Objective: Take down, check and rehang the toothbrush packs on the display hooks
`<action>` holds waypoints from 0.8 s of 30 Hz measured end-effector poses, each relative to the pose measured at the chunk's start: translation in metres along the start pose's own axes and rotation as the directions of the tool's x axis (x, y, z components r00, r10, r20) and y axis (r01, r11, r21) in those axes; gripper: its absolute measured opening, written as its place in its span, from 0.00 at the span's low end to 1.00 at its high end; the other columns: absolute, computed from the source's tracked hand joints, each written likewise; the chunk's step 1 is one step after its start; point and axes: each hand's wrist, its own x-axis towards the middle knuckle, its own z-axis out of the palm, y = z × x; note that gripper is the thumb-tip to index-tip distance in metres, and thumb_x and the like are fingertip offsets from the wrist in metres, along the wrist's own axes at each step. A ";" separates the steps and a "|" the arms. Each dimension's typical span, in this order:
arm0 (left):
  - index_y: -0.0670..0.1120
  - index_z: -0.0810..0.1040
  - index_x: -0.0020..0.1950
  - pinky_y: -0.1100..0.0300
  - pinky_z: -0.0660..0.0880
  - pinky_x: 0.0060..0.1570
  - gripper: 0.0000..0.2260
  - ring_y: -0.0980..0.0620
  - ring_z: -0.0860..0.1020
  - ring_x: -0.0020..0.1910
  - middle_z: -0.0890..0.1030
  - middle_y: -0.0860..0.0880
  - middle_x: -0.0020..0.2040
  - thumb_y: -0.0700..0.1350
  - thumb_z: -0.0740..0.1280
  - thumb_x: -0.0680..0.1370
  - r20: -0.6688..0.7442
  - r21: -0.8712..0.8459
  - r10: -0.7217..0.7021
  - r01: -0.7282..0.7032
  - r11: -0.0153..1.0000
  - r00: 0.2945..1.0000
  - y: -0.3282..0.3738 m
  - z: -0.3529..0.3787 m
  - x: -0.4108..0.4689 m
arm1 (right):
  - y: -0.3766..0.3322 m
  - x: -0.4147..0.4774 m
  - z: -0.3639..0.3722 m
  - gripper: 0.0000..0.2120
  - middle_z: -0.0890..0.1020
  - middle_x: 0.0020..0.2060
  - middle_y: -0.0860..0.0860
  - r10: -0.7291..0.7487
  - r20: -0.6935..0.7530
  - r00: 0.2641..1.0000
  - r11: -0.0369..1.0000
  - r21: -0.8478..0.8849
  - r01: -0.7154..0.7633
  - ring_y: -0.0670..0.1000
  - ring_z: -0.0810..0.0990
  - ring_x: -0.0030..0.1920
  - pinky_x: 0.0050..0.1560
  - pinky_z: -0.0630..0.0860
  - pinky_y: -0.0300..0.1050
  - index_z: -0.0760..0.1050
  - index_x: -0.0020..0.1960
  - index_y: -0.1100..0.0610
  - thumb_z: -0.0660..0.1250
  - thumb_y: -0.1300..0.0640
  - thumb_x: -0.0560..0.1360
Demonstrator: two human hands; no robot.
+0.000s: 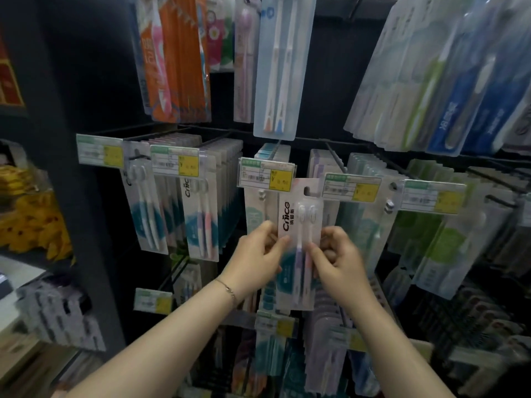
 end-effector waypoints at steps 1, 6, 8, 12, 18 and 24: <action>0.53 0.74 0.49 0.67 0.76 0.32 0.01 0.56 0.81 0.36 0.82 0.53 0.46 0.48 0.64 0.80 -0.004 -0.009 -0.014 0.014 1.000 1.000 -0.003 -0.002 -0.003 | 0.001 -0.001 0.004 0.05 0.81 0.37 0.50 0.004 -0.011 1.000 1.000 0.020 -0.004 0.48 0.79 0.32 0.32 0.74 0.43 0.72 0.49 0.52 0.67 0.59 0.77; 0.49 0.76 0.49 0.62 0.78 0.39 0.02 0.56 0.80 0.38 0.83 0.51 0.44 0.47 0.65 0.79 -0.085 -0.002 -0.026 0.026 1.000 0.996 -0.022 -0.007 -0.017 | 0.003 -0.011 0.028 0.06 0.82 0.37 0.45 0.028 -0.066 0.997 0.989 0.148 -0.018 0.42 0.79 0.31 0.31 0.74 0.36 0.73 0.47 0.51 0.67 0.61 0.76; 0.50 0.76 0.47 0.63 0.77 0.39 0.02 0.58 0.80 0.38 0.83 0.52 0.44 0.46 0.65 0.79 -0.117 -0.022 -0.033 0.031 0.999 0.993 -0.032 -0.009 -0.022 | 0.003 -0.015 0.039 0.06 0.83 0.38 0.43 0.032 -0.080 0.996 0.983 0.181 -0.017 0.42 0.79 0.32 0.31 0.74 0.35 0.74 0.47 0.51 0.68 0.61 0.76; 0.49 0.78 0.47 0.60 0.79 0.41 0.01 0.58 0.81 0.42 0.83 0.52 0.45 0.44 0.66 0.79 -0.152 -0.071 -0.031 0.020 0.997 0.988 -0.049 -0.022 -0.030 | 0.004 -0.021 0.063 0.03 0.83 0.38 0.49 0.052 -0.129 0.990 0.981 0.191 -0.026 0.47 0.81 0.34 0.34 0.76 0.40 0.76 0.48 0.52 0.69 0.58 0.75; 0.47 0.78 0.47 0.66 0.75 0.34 0.01 0.59 0.78 0.33 0.83 0.50 0.43 0.42 0.67 0.78 -0.194 -0.176 -0.077 0.042 0.983 0.978 -0.059 -0.055 -0.038 | -0.003 -0.020 0.103 0.06 0.81 0.39 0.58 0.101 -0.196 0.975 0.974 0.221 -0.056 0.55 0.80 0.35 0.37 0.77 0.51 0.76 0.49 0.52 0.71 0.58 0.74; 0.44 0.79 0.47 0.63 0.76 0.34 0.02 0.59 0.77 0.32 0.83 0.49 0.44 0.40 0.67 0.78 -0.206 -0.212 -0.094 0.049 0.976 0.974 -0.073 -0.090 -0.042 | -0.019 -0.020 0.139 0.07 0.83 0.39 0.50 0.089 -0.145 0.985 0.973 0.225 -0.055 0.52 0.81 0.35 0.34 0.78 0.53 0.76 0.49 0.49 0.71 0.58 0.74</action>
